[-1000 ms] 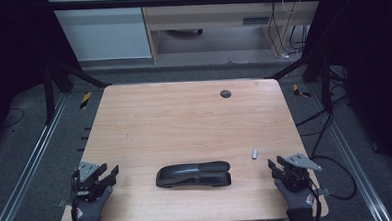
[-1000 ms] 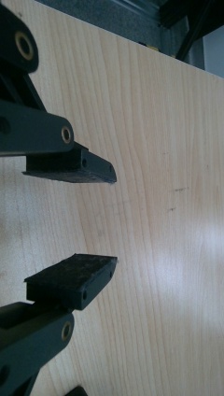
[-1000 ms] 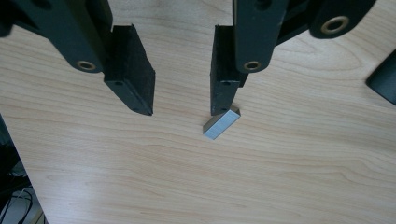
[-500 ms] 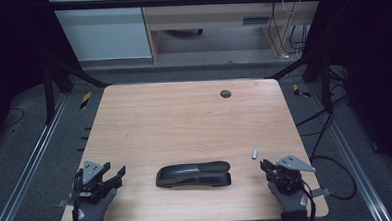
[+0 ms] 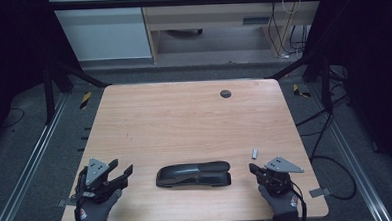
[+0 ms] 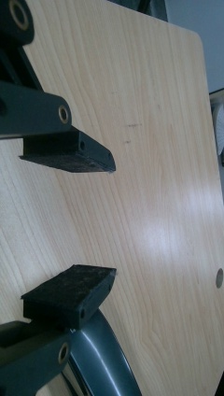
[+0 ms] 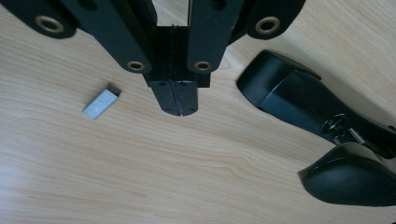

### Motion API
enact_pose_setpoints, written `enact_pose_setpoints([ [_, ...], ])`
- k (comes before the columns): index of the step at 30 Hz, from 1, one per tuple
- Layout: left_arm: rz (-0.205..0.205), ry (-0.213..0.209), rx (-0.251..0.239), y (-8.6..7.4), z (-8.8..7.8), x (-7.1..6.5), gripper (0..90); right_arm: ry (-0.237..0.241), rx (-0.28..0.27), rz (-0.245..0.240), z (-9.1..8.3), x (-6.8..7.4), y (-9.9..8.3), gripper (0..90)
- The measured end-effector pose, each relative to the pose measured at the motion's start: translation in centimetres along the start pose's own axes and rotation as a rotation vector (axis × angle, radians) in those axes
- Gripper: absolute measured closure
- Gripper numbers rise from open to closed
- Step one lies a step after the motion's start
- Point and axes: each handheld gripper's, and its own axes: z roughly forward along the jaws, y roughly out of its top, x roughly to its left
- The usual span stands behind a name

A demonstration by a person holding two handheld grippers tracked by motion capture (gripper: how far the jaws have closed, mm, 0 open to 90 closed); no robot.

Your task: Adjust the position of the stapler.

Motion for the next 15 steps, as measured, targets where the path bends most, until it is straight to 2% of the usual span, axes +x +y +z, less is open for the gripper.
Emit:
enact_pose_setpoints([
  [6, 0.048, -0.030, 0.004, 0.9, 0.3, -1.2, 43.4, 0.024, 0.008, -0.003, 0.4, 0.7, -0.1, 90.0],
  [10, 0.079, -0.049, 0.016, 1.2, 0.7, -2.5, 45.8, 0.048, 0.021, -0.014, 0.8, 1.2, -0.3, 90.0],
  [15, 0.121, -0.073, 0.018, 1.8, 1.0, -4.1, 55.0, 0.067, 0.033, -0.019, 1.1, 1.8, -0.4, 90.0],
])
